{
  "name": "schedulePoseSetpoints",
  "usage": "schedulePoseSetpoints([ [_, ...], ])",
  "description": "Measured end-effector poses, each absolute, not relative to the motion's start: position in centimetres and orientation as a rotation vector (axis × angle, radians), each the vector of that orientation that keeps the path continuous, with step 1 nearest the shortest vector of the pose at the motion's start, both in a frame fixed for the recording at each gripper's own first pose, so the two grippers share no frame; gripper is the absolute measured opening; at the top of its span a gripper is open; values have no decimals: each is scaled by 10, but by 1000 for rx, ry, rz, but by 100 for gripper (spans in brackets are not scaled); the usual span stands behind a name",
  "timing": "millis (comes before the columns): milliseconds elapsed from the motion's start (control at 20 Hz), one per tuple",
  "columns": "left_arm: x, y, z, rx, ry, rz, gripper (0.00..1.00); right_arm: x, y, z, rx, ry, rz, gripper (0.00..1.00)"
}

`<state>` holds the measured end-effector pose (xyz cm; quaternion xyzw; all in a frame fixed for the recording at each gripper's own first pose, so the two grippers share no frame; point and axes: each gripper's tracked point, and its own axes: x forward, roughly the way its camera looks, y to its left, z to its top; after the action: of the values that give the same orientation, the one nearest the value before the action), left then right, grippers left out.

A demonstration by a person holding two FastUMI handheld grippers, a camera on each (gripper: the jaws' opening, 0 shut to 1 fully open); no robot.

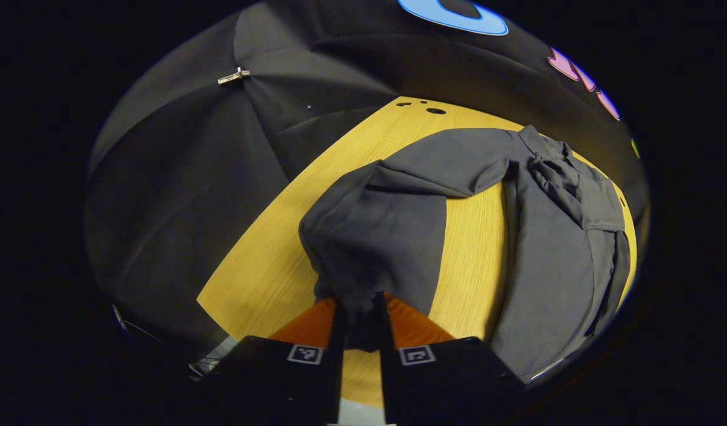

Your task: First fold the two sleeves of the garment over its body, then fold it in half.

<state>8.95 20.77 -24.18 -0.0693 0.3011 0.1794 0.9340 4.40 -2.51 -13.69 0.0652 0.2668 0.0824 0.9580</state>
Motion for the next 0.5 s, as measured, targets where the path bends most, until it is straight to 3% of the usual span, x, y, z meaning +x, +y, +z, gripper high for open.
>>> schedulePoseSetpoints([
  [100, 93, 209, -239, -187, 604, 370, 11, 51, -26, -135, 133, 537, 171, 99],
  [200, 91, 206, -233, -261, 601, 384, 6, 60, -28, -134, 136, 538, 177, 99],
  [500, 113, 194, -146, -301, 449, 385, 5, 84, -47, -125, 168, 507, 161, 99],
])
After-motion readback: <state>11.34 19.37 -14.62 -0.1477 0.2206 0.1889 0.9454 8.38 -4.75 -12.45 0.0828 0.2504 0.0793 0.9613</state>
